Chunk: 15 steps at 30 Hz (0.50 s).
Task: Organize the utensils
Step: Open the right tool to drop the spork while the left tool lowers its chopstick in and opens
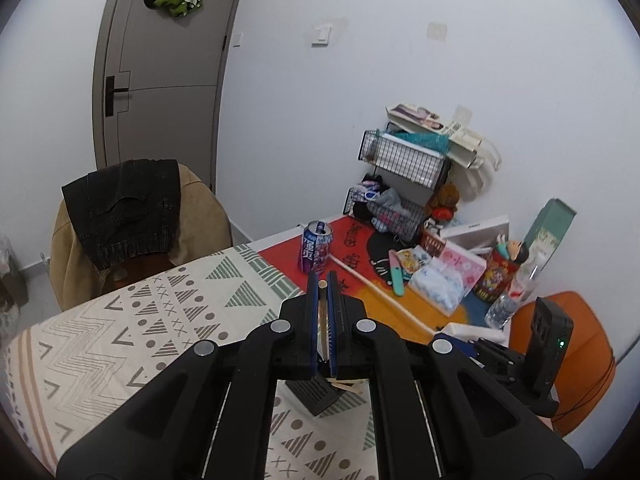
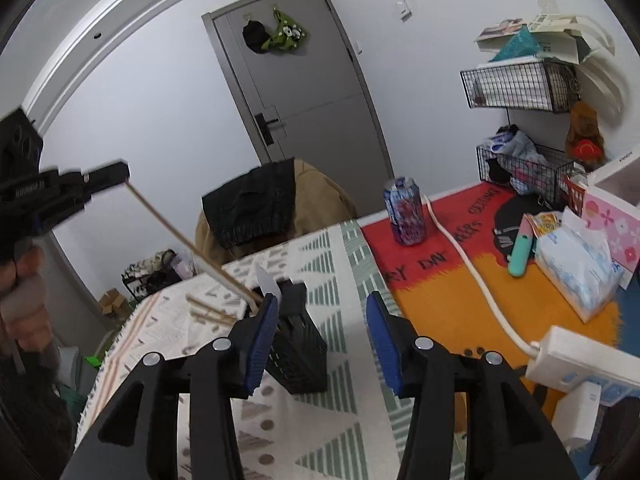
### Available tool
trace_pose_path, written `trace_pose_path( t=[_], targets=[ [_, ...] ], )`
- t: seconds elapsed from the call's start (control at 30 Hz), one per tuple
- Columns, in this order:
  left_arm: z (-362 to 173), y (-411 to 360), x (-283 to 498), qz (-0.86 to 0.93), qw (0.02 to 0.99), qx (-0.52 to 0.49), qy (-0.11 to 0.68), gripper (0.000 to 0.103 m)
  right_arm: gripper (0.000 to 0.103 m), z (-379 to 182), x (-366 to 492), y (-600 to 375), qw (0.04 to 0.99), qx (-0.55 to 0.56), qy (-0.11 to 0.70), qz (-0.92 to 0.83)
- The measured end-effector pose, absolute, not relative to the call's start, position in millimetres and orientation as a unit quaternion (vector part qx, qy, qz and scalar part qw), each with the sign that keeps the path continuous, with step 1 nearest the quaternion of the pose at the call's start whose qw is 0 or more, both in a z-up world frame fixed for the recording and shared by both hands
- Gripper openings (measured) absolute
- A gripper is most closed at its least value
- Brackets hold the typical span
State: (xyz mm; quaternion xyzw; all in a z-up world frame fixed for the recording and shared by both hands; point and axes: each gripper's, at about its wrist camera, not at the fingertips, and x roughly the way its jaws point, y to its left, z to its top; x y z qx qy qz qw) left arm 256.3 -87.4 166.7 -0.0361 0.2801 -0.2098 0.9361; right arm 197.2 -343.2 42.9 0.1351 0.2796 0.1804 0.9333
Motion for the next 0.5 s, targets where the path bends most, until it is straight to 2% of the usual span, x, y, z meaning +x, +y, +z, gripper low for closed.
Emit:
trace_pose_path(
  t=[0.23,0.4,0.43,0.5],
  targets=[
    [165,-107,271,-0.201,0.934,0.006,0.297,0.005,0.047,14,199,-339,0.921,0.143,0.311,0.183],
    [146,-117,285,-0.219,0.921,-0.004,0.322,0.006,0.054,5,195,-334,0.918,0.145,0.317,0.188],
    [141,-116,287,-0.223,0.918,-0.012,0.327,0.008,0.054,3,195,-333,0.918,0.146,0.319,0.188],
    [134,-112,289,-0.226,0.916,-0.029,0.331,0.026,0.056,-1,194,-332,0.916,0.148,0.322,0.187]
  ],
)
